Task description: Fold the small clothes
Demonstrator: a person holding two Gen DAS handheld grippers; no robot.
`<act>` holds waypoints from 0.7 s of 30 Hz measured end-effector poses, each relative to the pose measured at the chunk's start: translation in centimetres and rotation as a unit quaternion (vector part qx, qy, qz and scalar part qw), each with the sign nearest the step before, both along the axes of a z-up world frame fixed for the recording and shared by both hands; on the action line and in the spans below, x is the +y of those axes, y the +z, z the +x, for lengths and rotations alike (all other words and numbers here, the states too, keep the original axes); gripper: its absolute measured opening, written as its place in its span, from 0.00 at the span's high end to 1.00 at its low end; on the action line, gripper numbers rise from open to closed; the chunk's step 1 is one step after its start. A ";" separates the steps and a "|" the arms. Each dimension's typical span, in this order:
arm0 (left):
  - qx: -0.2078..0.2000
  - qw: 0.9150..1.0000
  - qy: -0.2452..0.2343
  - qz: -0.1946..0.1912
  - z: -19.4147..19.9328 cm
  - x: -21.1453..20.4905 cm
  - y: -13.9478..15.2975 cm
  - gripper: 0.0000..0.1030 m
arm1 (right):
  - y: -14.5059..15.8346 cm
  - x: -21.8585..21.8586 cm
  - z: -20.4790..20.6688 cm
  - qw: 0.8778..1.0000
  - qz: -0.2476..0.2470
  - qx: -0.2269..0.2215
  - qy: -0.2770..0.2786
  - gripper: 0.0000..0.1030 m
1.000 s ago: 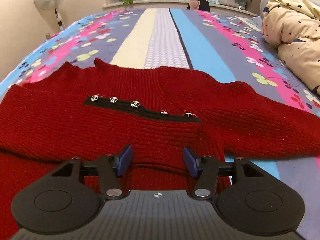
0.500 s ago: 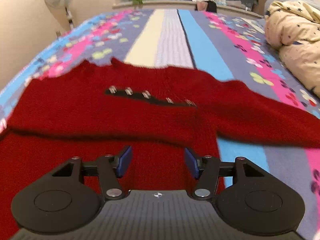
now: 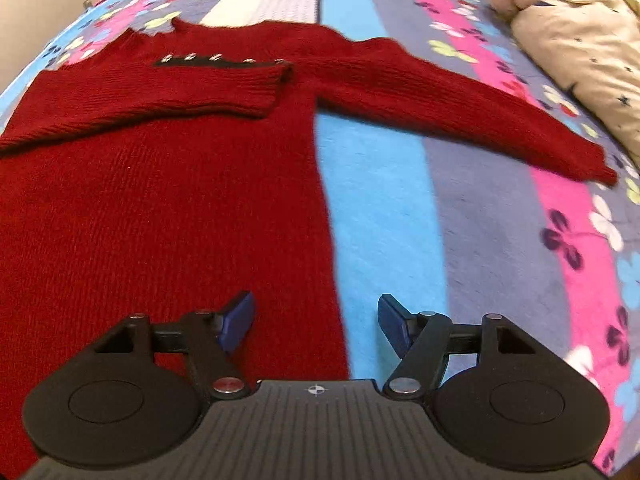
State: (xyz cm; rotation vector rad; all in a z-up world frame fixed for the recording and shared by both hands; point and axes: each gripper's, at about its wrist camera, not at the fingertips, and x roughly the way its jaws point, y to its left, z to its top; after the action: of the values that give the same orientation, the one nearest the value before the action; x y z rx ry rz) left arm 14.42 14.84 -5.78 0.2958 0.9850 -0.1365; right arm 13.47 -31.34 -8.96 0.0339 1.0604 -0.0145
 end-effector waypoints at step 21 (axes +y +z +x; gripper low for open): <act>-0.090 0.996 0.001 0.017 -0.1 -5.9 1.3 0.42 | 4.5 -8.4 -0.9 0.977 0.014 -0.183 -0.108 0.67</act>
State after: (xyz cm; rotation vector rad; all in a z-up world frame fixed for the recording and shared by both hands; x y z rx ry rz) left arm 14.27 8.99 -4.44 0.3323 0.8093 -0.0906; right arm 12.58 -39.78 -4.51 0.1718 0.6841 -0.1846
